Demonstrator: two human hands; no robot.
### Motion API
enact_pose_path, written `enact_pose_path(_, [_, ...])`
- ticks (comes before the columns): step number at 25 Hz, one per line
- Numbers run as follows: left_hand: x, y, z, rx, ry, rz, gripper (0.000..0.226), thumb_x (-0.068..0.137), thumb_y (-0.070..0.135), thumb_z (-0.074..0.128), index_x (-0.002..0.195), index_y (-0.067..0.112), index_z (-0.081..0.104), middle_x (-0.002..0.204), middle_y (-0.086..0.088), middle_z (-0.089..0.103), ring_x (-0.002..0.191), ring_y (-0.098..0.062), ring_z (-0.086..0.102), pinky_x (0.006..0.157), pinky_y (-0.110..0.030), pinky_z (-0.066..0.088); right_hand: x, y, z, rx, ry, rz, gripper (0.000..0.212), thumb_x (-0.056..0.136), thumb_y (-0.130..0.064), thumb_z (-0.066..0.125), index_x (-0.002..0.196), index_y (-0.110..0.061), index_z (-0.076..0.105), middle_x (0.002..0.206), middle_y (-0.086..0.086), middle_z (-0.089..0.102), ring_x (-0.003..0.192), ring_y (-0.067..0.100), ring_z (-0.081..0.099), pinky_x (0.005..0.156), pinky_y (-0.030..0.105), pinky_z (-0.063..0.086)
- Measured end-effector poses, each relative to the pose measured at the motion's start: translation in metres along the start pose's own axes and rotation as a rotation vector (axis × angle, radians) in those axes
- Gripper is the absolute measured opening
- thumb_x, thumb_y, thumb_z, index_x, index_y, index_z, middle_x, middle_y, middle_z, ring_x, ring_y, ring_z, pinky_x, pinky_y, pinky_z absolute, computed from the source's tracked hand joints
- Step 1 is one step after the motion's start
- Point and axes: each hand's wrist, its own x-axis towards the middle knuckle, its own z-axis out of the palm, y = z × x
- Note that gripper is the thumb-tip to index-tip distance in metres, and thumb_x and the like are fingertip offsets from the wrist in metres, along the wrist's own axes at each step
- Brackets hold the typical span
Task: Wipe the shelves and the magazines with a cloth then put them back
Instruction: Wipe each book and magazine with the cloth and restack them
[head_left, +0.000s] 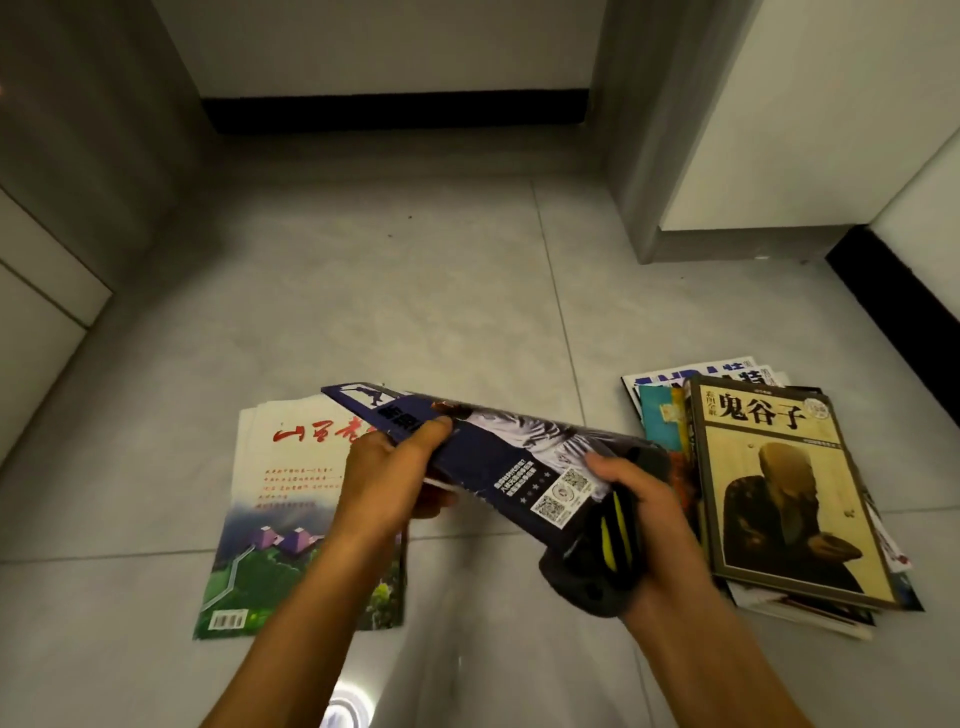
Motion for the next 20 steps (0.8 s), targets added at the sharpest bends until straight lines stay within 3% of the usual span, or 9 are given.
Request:
enact_pose_path(2, [0.005, -0.005, -0.015, 0.461, 0.161, 0.272, 0.03, 0.093, 0.041, 0.056, 0.081, 0.015, 0.064, 0.071, -0.001, 0.071, 0.064, -0.016, 0.066, 0.064, -0.031, 0.054, -0.001, -0.014, 0.004, -0.028, 0.027, -0.047, 0.028, 0.083, -0.01, 0.063, 0.11, -0.004, 0.063, 0.094, 0.018, 0.073, 0.075, 0.031, 0.072, 0.051, 0.034, 0.057])
enact_pose_path(4, [0.004, -0.003, -0.025, 0.638, 0.207, 0.507, 0.015, 0.089, 0.031, 0.062, 0.101, 0.023, 0.059, 0.106, -0.001, 0.066, 0.096, -0.018, 0.063, 0.082, -0.034, 0.05, 0.0, -0.028, 0.006, -0.1, 0.041, -0.073, 0.024, 0.083, -0.008, 0.063, 0.107, -0.004, 0.064, 0.091, 0.017, 0.074, 0.073, 0.031, 0.072, 0.053, 0.037, 0.058])
enact_pose_path(7, [0.001, -0.009, -0.016, 0.955, -0.332, 0.787, 0.083, 0.079, 0.02, 0.071, 0.141, 0.047, 0.023, 0.153, 0.017, 0.021, 0.141, -0.005, 0.016, 0.119, -0.04, 0.015, 0.001, -0.035, 0.008, -0.273, 0.008, -0.064, 0.035, 0.079, -0.01, 0.066, 0.113, -0.005, 0.063, 0.098, 0.018, 0.072, 0.084, 0.036, 0.071, 0.065, 0.041, 0.058])
enact_pose_path(9, [-0.002, -0.013, -0.008, 0.961, -0.512, 0.93, 0.097, 0.08, 0.021, 0.069, 0.139, 0.06, 0.002, 0.149, 0.032, 0.005, 0.136, 0.013, 0.0, 0.119, -0.032, 0.006, 0.001, -0.036, 0.01, -0.374, 0.015, -0.099, 0.034, 0.077, -0.01, 0.068, 0.11, -0.007, 0.064, 0.095, 0.017, 0.073, 0.082, 0.035, 0.071, 0.066, 0.041, 0.057])
enact_pose_path(12, [0.001, -0.021, -0.003, 0.907, -0.637, 0.893, 0.102, 0.082, 0.031, 0.067, 0.137, 0.063, -0.013, 0.143, 0.044, -0.004, 0.13, 0.024, -0.004, 0.114, -0.019, 0.006, -0.003, -0.042, 0.009, -0.406, 0.002, -0.13, 0.028, 0.077, -0.009, 0.067, 0.105, -0.007, 0.066, 0.09, 0.016, 0.073, 0.076, 0.033, 0.072, 0.06, 0.037, 0.057])
enact_pose_path(14, [-0.003, -0.025, 0.005, 0.881, -0.573, 0.973, 0.101, 0.082, 0.036, 0.068, 0.144, 0.053, -0.009, 0.155, 0.027, 0.01, 0.142, 0.006, 0.012, 0.118, -0.031, 0.02, -0.008, -0.046, 0.01, -0.335, -0.042, -0.074, 0.026, 0.079, -0.01, 0.064, 0.105, -0.006, 0.065, 0.088, 0.016, 0.074, 0.072, 0.03, 0.072, 0.054, 0.034, 0.056])
enact_pose_path(16, [-0.009, -0.03, 0.012, 0.756, -0.368, 1.09, 0.087, 0.083, 0.031, 0.066, 0.148, 0.042, 0.009, 0.148, 0.005, 0.042, 0.133, -0.013, 0.045, 0.106, -0.039, 0.044, -0.012, -0.044, 0.012, -0.291, -0.074, -0.052, 0.028, 0.08, -0.014, 0.064, 0.106, -0.006, 0.065, 0.09, 0.015, 0.074, 0.075, 0.03, 0.072, 0.052, 0.032, 0.057])
enact_pose_path(18, [-0.009, -0.034, 0.014, 0.641, -0.222, 1.152, 0.073, 0.083, 0.02, 0.064, 0.144, 0.04, 0.028, 0.123, -0.001, 0.065, 0.104, -0.014, 0.066, 0.088, -0.028, 0.055, -0.011, -0.041, 0.009, -0.267, -0.039, -0.119, 0.031, 0.08, -0.024, 0.068, 0.109, -0.012, 0.064, 0.096, 0.013, 0.073, 0.087, 0.032, 0.071, 0.058, 0.033, 0.057])
enact_pose_path(20, [-0.011, -0.029, 0.01, 0.575, -0.164, 1.05, 0.069, 0.085, 0.016, 0.061, 0.137, 0.053, 0.034, 0.104, 0.015, 0.071, 0.078, -0.003, 0.065, 0.073, -0.012, 0.053, -0.004, -0.039, -0.001, -0.288, 0.11, -0.352, 0.03, 0.083, -0.025, 0.069, 0.111, -0.021, 0.061, 0.1, 0.008, 0.07, 0.097, 0.031, 0.067, 0.064, 0.036, 0.055])
